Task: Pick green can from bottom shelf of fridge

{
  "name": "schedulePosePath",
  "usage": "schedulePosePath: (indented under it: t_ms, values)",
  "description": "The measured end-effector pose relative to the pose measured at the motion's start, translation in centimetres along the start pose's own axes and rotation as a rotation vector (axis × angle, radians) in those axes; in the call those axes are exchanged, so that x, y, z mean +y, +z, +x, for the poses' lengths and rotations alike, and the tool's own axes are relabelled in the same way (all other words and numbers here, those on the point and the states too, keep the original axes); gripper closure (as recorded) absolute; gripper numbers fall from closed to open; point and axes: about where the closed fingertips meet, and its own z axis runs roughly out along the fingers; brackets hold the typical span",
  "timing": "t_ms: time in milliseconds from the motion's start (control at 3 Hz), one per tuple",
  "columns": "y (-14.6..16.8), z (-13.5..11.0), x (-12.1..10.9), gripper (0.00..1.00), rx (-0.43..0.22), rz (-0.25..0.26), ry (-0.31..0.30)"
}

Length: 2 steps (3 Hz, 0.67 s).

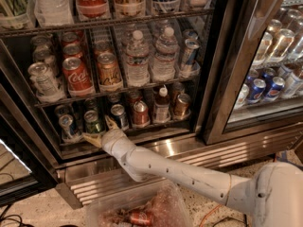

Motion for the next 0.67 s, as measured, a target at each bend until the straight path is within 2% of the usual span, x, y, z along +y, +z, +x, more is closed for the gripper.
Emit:
schedulePosePath:
  t_ms: [333,667]
  values:
    - [0.87,0.12,0.54,0.44,-0.001,-0.017,0.004]
    - [1.39,0.33,0.89,0.68,0.003,-0.03,0.006]
